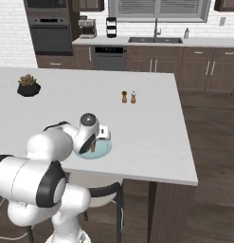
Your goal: Start the toaster. Once the lever pops up, take the bread to the plate on the dining counter.
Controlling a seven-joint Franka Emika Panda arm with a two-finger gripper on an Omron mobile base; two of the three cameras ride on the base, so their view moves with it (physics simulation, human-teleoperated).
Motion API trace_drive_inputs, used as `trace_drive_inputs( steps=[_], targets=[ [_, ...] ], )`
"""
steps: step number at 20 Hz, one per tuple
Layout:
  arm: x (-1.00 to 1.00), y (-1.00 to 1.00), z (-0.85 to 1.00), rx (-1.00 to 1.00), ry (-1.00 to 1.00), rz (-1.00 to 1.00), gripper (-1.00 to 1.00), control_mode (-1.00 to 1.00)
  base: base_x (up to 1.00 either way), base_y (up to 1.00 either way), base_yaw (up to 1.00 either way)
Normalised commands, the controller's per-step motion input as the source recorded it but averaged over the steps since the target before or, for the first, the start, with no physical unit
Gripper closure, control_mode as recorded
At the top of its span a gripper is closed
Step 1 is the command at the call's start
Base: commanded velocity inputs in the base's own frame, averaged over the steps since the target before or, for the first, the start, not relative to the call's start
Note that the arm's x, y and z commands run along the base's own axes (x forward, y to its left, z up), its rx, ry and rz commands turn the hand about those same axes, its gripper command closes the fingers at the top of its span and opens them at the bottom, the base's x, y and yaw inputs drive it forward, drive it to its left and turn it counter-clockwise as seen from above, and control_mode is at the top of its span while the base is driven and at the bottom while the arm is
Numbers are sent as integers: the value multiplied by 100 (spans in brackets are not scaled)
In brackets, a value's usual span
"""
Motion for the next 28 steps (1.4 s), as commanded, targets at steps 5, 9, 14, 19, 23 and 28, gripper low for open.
trace_drive_inputs(
  steps=[5,9,14,19,23,28],
  targets=[
    [28,2,-13,0,3,0,100,-100,0,0,0],
    [4,0,-27,0,1,0,100,-100,0,0,0],
    [0,0,-30,0,0,0,100,-100,0,0,0],
    [0,0,-4,0,0,0,100,-100,0,0,0],
    [0,0,0,0,0,0,100,-100,0,0,0],
    [0,0,0,0,0,0,-100,-100,0,0,0]
  ],
)
